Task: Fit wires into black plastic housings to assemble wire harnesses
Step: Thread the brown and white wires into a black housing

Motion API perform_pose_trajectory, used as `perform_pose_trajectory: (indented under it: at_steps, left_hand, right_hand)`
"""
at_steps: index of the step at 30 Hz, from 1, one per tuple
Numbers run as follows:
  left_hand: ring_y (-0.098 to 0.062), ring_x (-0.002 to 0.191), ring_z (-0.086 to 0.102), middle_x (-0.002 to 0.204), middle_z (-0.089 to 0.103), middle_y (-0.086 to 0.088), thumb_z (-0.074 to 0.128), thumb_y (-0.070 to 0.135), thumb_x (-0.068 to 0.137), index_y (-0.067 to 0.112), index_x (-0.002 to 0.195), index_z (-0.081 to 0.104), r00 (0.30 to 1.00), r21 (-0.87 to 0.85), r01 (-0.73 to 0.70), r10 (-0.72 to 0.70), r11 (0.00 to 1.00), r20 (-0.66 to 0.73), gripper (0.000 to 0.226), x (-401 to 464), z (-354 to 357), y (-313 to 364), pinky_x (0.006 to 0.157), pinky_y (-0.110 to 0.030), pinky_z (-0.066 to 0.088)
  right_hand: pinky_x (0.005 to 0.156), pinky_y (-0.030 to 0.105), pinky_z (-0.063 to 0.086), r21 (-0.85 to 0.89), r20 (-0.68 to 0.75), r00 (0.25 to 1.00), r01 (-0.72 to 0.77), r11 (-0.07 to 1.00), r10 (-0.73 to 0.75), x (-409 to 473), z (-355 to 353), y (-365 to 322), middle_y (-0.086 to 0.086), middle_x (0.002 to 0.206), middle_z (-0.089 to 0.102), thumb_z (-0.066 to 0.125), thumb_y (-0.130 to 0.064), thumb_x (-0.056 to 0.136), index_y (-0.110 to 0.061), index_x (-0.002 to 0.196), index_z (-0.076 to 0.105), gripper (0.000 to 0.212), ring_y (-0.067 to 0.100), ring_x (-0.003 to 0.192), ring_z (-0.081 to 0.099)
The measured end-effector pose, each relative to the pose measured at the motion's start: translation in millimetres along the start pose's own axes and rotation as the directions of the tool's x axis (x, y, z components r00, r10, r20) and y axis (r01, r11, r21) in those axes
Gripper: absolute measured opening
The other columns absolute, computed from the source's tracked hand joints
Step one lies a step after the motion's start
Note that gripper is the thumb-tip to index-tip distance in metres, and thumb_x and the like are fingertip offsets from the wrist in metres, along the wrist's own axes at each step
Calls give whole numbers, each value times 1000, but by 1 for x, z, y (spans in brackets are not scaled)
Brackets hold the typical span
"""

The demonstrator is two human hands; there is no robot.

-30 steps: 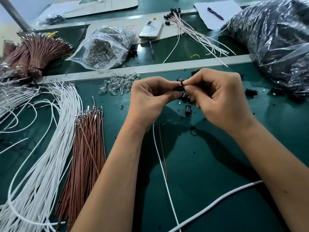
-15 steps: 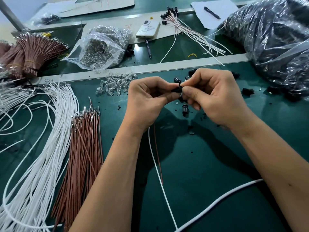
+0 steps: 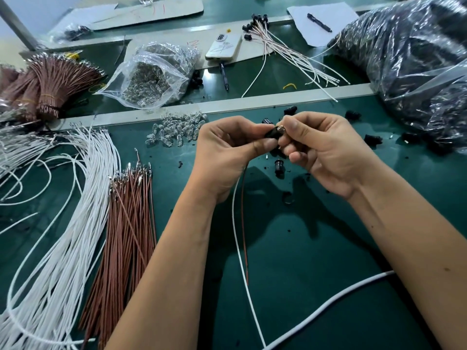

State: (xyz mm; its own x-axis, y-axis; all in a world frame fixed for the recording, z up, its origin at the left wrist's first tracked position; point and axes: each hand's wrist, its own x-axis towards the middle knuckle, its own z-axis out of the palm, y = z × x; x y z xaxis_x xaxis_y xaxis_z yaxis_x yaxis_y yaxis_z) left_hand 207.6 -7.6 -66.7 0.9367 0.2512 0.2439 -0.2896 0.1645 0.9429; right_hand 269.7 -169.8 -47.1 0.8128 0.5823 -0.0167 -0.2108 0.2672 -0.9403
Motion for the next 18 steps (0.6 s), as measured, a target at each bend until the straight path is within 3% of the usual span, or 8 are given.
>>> perform_pose_trajectory:
  at_steps: [7, 12, 18]
  left_hand:
    - [-18, 76, 74, 79, 76, -7, 73, -22, 72, -1, 80, 70, 1000, 32, -10, 10, 999, 7, 23, -3, 1, 2, 76, -27, 59]
    - [-22, 77, 74, 81, 76, -10, 75, -21, 70, 11, 70, 75, 1000, 55, 6, -5, 998, -20, 32, -3, 3, 2, 82, -35, 61]
    - [-24, 78, 73, 81, 76, -10, 78, -17, 70, 12, 72, 77, 1000, 65, 3, -2, 998, -20, 29, -4, 4, 0, 83, -37, 61]
  right_hand:
    - [50, 13, 54, 19, -2, 995, -99, 995, 99, -1, 0, -4, 3, 64, 69, 75, -24, 76, -17, 61, 76, 16, 6, 52, 62]
    - [51, 15, 55, -1, -17, 992, -123, 992, 123, -2, 1, -6, 4, 63, 67, 74, -22, 75, -16, 61, 75, 15, 6, 51, 62]
    - [51, 16, 56, 21, -35, 992, -117, 993, 117, -4, 2, -6, 5, 62, 66, 74, -19, 75, -14, 63, 74, 13, 8, 50, 62]
